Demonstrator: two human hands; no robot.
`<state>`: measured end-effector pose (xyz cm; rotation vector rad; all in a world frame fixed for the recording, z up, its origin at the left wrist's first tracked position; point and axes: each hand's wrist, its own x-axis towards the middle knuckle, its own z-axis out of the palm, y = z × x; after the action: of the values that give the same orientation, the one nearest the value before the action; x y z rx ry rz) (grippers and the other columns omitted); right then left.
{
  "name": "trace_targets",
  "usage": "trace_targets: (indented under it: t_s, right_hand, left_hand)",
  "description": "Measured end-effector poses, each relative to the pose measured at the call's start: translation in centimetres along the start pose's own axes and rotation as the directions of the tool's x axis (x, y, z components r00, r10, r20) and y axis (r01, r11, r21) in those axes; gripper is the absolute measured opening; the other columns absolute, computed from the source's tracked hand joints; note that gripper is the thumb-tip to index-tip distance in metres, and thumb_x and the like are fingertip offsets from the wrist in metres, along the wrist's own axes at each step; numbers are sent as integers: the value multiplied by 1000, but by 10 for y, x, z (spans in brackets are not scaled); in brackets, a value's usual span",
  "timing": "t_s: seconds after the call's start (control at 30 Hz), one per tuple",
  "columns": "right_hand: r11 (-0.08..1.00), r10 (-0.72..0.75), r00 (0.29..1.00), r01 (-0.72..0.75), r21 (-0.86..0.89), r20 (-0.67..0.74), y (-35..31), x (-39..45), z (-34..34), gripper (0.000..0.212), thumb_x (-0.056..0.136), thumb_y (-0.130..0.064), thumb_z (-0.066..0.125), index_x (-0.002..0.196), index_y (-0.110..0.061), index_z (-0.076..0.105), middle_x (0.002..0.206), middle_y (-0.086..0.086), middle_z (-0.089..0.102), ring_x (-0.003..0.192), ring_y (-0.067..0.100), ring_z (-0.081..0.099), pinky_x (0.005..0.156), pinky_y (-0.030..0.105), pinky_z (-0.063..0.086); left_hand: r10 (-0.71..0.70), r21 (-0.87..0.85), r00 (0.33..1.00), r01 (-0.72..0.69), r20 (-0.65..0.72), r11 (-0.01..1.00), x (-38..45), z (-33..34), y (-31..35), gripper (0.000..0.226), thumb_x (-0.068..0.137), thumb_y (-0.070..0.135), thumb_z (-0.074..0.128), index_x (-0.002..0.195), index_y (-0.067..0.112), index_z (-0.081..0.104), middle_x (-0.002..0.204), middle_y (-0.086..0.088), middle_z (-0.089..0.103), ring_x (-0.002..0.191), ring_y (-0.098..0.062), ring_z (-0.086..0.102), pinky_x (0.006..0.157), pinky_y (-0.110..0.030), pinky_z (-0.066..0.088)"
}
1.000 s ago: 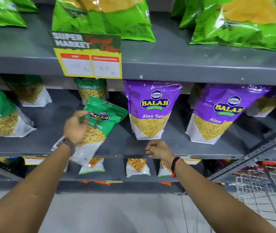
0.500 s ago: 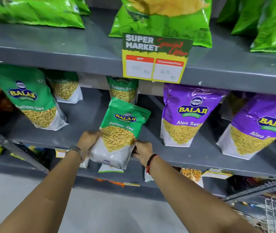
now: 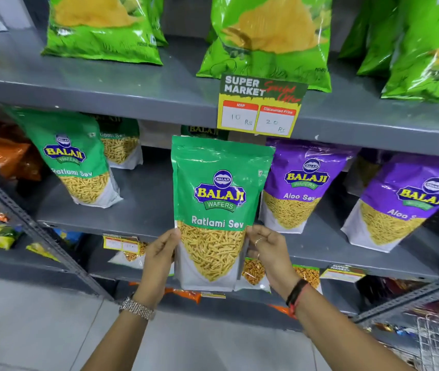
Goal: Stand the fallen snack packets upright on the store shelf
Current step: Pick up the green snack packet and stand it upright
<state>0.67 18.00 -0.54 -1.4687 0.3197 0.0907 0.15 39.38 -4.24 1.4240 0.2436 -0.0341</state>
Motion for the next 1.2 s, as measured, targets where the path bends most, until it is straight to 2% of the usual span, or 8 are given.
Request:
trace_targets:
  t_s: [0.1, 0.33, 0.57, 0.73, 0.9, 1.0, 1.1, 1.2]
  right_hand:
    - [999, -48, 999, 48, -7, -4, -8, -9, -7, 17, 90, -12, 54, 78, -15, 66, 84, 8, 68, 81, 24, 62, 77, 42, 52]
    - [999, -27, 999, 25, -39, -39, -5, -7, -10, 20, 88, -19, 58, 98, -4, 67, 106, 18, 70, 102, 34, 64, 86, 50, 55]
    - [998, -7, 1000, 6, -59, -2, 8, -1, 1, 13, 91, -13, 54, 84, -10, 65, 82, 2, 68, 80, 15, 63, 62, 18, 55]
    - [998, -11, 1000, 10, -67, -12, 9, 25, 17, 15, 90, -13, 55, 79, -13, 64, 76, 4, 65, 78, 22, 60, 68, 33, 55]
    - [986, -131, 987, 120, -116, -93, -5, 73, 39, 20, 89, -6, 52, 79, -19, 63, 89, 9, 66, 87, 21, 60, 79, 44, 55]
    - [968, -221, 968, 202, -152, -118, -15, 95, 53, 30, 90, -2, 47, 76, -24, 61, 91, 6, 67, 84, 14, 59, 84, 40, 51]
    - [946, -276, 947, 238, -221, -165, -16, 111, 57, 25, 90, 1, 46, 81, -19, 59, 88, 8, 64, 72, 11, 53, 70, 28, 45]
    - [964, -212, 956, 170, -206, -203, 0, 126, 52, 19, 90, -4, 47, 92, -16, 61, 91, 9, 66, 84, 21, 59, 79, 43, 54]
  left_hand:
    - [40, -7, 999, -40, 36, 999, -7, 4, 9, 33, 87, 37, 54, 105, 13, 69, 116, -19, 68, 114, -39, 59, 101, -57, 44]
    - [33, -28, 999, -32, 33, 999, -7, 5, 9, 35, 85, 37, 54, 105, 12, 68, 114, -17, 69, 112, -38, 61, 100, -56, 45]
    - [-13, -50, 1000, 14, 17, 999, -3, -3, -15, 28, 91, 25, 49, 104, 10, 68, 108, -9, 74, 105, -28, 67, 85, -35, 57]
    - [20, 5, 1000, -20, -13, 1000, 23, -11, -10, 28, 90, 30, 52, 92, 7, 68, 97, -11, 69, 93, -24, 61, 89, -43, 48]
    - [151, 138, 989, -150, 5, 979, 78, -8, 27, 22, 92, 23, 50, 76, 26, 65, 73, 14, 67, 80, -14, 58, 74, -35, 49]
    - [178, 184, 983, -167, -48, 969, 115, -3, 34, 20, 92, 16, 49, 81, 29, 61, 73, 17, 66, 79, -9, 56, 74, -28, 49]
    - [165, 282, 986, -150, -29, 948, 147, -3, 19, 26, 90, 20, 49, 67, 30, 56, 69, 2, 60, 73, -14, 54, 76, -39, 50]
    - [84, 298, 996, -85, 16, 951, 152, 7, 8, 23, 90, 26, 49, 69, 30, 57, 66, 7, 60, 70, -13, 56, 76, -40, 49]
